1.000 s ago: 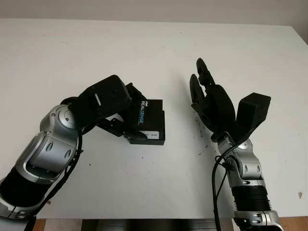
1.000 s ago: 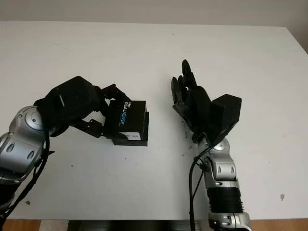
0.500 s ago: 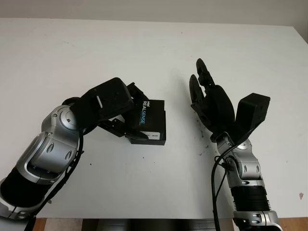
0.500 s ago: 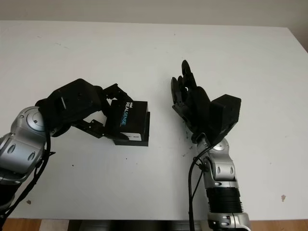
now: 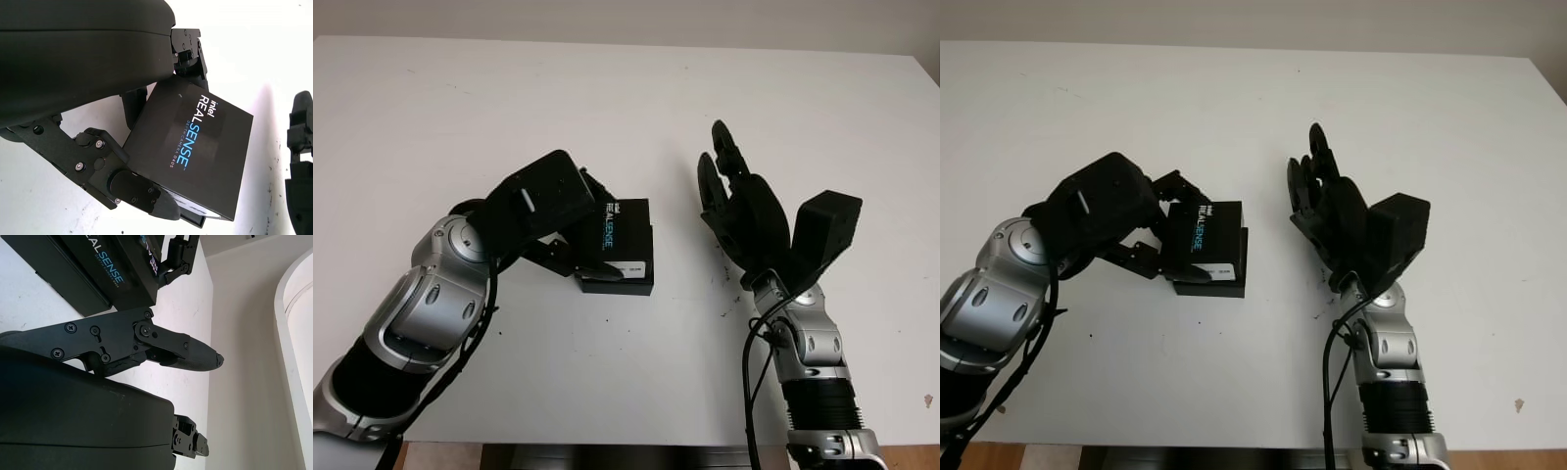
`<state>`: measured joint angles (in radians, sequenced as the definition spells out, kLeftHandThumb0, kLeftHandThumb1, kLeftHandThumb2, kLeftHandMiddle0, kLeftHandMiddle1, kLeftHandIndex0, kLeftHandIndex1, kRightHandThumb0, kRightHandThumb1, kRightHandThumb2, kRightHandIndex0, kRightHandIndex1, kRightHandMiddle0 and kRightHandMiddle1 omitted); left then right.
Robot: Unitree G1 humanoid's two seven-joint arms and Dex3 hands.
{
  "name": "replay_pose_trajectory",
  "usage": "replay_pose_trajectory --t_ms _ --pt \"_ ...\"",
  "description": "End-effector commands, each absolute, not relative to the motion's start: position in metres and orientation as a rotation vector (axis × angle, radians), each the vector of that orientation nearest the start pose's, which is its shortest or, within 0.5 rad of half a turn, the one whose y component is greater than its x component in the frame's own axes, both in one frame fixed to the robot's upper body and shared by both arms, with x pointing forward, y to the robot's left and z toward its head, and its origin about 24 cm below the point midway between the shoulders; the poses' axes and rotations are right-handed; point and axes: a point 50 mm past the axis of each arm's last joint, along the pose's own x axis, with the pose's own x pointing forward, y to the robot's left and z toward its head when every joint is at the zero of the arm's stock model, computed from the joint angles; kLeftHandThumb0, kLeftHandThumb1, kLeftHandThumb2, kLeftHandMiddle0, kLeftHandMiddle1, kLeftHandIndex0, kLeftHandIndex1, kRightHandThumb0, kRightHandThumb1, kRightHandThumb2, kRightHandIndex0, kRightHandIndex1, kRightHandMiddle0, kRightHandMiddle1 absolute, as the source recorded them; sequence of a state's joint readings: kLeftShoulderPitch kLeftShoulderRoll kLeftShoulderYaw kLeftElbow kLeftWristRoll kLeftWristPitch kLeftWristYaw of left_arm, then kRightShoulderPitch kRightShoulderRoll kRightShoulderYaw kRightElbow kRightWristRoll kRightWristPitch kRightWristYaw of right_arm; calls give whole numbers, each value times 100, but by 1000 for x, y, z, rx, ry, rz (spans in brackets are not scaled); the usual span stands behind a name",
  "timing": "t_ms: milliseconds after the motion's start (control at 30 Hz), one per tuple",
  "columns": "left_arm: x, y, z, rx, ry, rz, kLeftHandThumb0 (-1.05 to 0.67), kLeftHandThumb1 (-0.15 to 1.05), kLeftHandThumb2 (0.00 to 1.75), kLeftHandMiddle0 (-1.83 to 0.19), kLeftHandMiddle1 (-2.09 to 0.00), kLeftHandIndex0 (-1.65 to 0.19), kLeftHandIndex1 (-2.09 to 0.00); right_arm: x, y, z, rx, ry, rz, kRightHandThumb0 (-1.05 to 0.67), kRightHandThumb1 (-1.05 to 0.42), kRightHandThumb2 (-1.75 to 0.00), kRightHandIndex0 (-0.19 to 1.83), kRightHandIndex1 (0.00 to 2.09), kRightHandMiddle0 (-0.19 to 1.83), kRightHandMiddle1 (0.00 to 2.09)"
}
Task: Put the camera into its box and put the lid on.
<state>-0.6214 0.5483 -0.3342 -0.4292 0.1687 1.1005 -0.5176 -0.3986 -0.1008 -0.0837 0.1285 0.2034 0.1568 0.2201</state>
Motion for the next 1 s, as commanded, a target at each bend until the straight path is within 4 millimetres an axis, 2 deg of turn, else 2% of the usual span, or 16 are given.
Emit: replay_pose_trajectory --t_ms 0,233,500,767,967 --pt "289 118 175 727 260 -543 -30 105 33 -19 -176 -1 -188 323 -147 110 105 -124 257 -56 -105 -63 -18 5 -18 6" --pt "287 116 176 745 249 -557 -32 105 33 -17 -177 2 -185 323 -145 110 112 -122 253 -55 -105 -64 -18 5 -18 6" --pt "284 113 176 734 230 -592 -33 105 29 -20 -183 -4 -188 324 -144 109 128 -119 246 -56 -105 -62 -18 5 -17 6" --pt "282 109 173 708 129 -632 -28 105 32 -13 -169 0 -185 324 -143 107 133 -120 245 -58 -105 -60 -17 6 -16 6" --pt "284 104 170 725 119 -636 -28 105 32 -15 -173 2 -181 324 -143 108 130 -121 245 -58 -105 -61 -17 5 -16 6"
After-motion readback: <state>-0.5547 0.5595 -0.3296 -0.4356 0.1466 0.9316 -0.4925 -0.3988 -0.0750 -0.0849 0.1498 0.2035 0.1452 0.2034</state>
